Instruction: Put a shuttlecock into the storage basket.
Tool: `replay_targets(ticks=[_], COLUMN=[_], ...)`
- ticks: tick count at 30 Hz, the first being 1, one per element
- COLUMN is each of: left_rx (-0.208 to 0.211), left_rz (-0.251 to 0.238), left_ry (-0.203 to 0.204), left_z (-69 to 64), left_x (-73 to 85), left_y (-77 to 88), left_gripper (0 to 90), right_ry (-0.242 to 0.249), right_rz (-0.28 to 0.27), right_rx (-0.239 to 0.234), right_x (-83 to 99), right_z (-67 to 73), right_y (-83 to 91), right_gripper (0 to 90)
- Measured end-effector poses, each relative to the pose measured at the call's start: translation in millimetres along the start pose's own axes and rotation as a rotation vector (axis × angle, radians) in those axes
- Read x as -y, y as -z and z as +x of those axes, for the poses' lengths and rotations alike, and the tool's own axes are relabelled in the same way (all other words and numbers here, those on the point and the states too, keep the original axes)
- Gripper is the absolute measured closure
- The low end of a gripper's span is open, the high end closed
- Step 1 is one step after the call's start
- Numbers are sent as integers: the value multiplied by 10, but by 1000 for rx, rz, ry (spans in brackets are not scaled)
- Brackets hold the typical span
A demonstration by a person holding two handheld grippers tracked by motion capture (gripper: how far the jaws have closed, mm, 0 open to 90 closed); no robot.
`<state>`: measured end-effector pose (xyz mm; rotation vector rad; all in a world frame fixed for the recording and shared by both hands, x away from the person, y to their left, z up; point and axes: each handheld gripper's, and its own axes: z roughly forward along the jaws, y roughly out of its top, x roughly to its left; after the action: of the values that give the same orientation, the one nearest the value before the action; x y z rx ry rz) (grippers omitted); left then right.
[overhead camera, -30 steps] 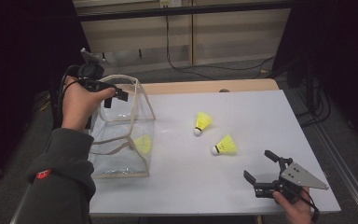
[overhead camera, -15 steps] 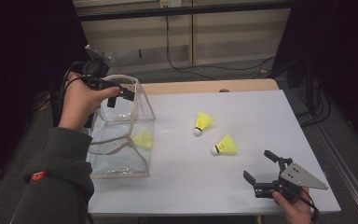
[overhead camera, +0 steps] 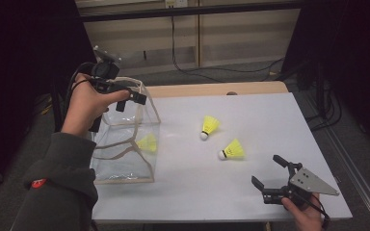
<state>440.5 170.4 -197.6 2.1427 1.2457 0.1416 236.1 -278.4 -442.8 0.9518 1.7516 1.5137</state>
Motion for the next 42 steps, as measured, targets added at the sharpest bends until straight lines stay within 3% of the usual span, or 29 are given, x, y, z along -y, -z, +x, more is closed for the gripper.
replay_targets(ticks=[3,22,42], left_rx=[13,78,132], left_rz=[1,15,33], left_ry=[3,-71,-106], left_z=[-25,-212,-391], left_x=[5,12,32], left_y=[-18,-144,-319], left_gripper=[186,169,157], right_ry=[1,3,6], right_rz=[1,2,1], right_rx=[1,1,0], right_x=[0,-3,-3], right_z=[2,3,4], right_y=[-1,1,0], right_gripper=[10,10,10])
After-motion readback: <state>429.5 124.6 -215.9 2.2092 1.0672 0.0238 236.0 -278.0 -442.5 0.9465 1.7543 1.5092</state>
